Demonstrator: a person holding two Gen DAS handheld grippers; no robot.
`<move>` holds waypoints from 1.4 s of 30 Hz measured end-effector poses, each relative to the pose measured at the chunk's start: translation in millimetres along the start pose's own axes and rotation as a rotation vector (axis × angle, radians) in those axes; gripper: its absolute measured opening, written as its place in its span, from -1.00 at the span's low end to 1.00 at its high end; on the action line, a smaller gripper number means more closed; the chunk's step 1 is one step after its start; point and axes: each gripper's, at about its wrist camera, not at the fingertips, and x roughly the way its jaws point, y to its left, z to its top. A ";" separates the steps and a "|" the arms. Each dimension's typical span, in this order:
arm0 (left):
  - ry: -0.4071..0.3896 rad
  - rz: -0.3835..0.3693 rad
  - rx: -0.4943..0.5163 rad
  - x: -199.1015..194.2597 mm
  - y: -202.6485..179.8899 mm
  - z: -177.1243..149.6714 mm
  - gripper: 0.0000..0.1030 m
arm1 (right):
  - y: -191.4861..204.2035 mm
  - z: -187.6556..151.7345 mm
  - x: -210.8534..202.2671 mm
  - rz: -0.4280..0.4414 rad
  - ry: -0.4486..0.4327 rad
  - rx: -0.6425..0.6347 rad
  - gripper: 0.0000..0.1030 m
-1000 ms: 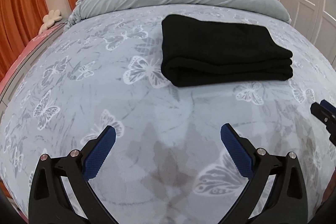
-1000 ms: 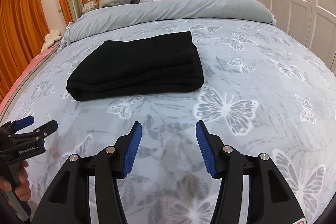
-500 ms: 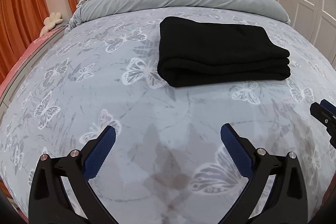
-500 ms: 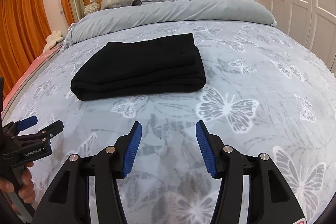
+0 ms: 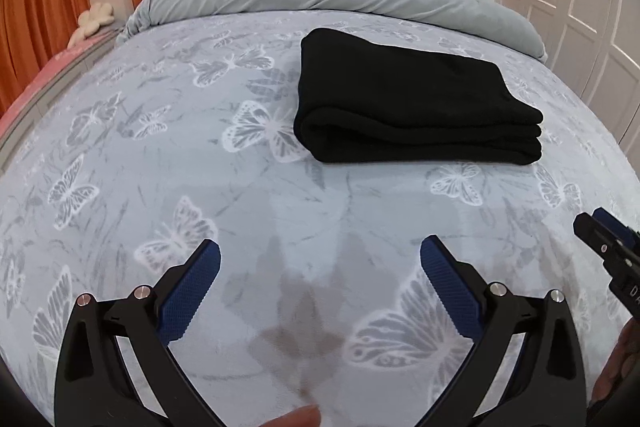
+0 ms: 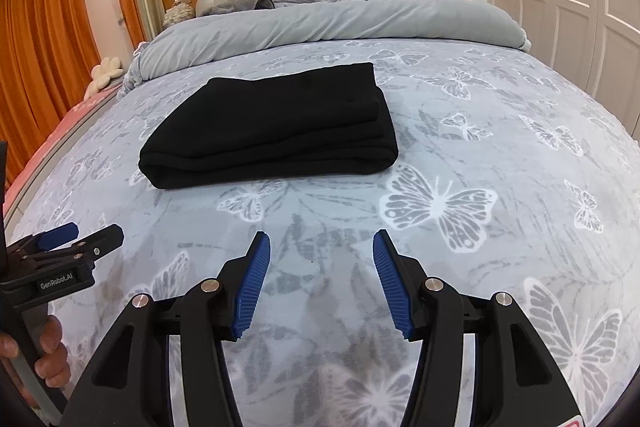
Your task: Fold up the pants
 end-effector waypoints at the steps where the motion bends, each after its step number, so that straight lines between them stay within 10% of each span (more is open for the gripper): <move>1: 0.002 -0.001 -0.002 0.8 0.5 -0.1 0.91 | 0.6 -0.3 0.1 0.000 0.001 -0.002 0.03; 42: -0.073 0.080 0.088 -18.7 -16.6 -3.9 0.91 | 4.4 0.5 3.6 0.012 -0.002 -0.031 0.03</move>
